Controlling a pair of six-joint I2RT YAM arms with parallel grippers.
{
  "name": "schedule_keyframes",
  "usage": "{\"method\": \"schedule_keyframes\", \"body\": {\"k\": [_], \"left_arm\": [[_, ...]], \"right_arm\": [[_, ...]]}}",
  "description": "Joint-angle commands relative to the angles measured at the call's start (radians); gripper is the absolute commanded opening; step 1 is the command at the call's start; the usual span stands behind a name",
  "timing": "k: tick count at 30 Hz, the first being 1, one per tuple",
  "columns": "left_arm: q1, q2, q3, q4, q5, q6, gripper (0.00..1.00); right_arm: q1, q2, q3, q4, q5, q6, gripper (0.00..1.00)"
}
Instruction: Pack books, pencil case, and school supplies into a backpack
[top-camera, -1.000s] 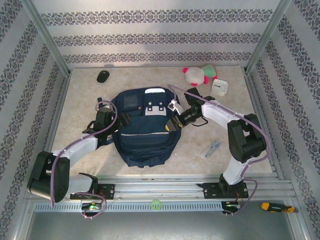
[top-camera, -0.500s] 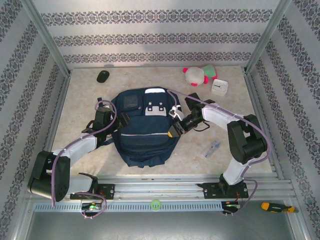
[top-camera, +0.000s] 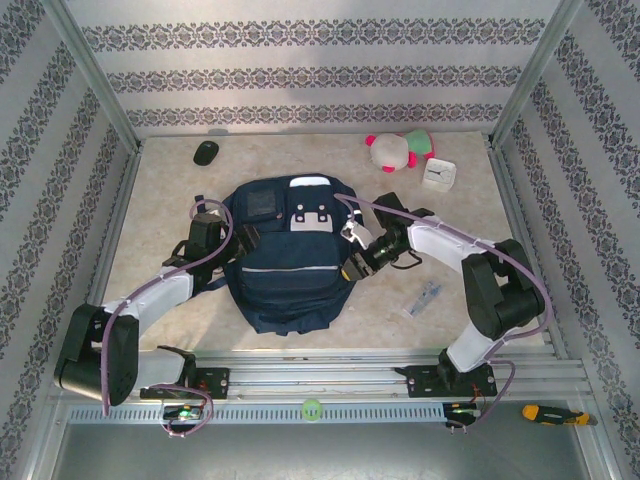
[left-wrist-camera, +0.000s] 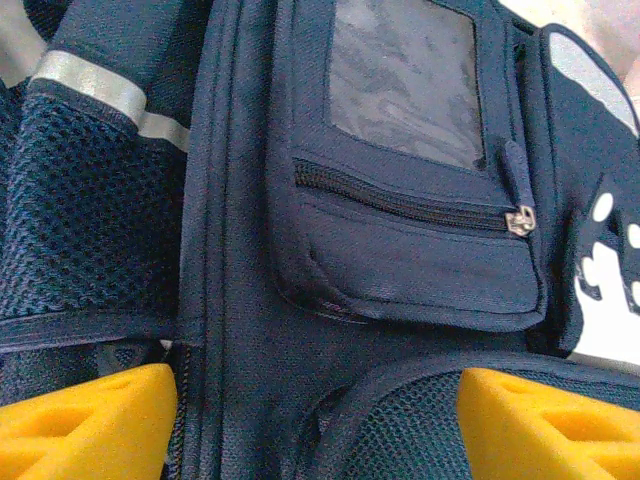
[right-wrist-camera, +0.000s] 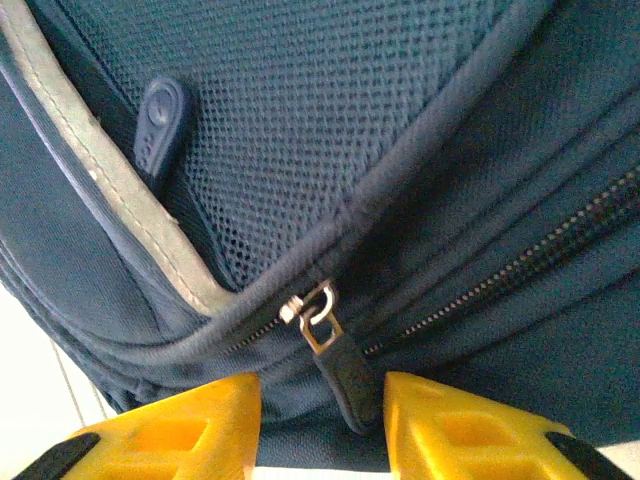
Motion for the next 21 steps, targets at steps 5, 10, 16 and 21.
{"method": "schedule_keyframes", "body": {"k": [5,10,16,21], "left_arm": [[0.010,-0.038,0.006,0.002,0.018,-0.001,0.73],[0.009,-0.063,-0.008,-0.003,0.020,-0.034,0.71],[0.008,-0.083,-0.045,0.026,0.020,-0.091,0.69],[0.007,-0.094,-0.064,0.037,0.023,-0.113,0.68]], "right_arm": [[0.015,-0.059,-0.044,0.102,0.028,0.036,0.14],[0.017,-0.134,-0.084,0.129,0.004,0.088,0.00],[0.045,-0.213,-0.131,0.162,-0.028,0.141,0.00],[0.085,-0.254,-0.147,0.158,0.133,0.177,0.13]]}}
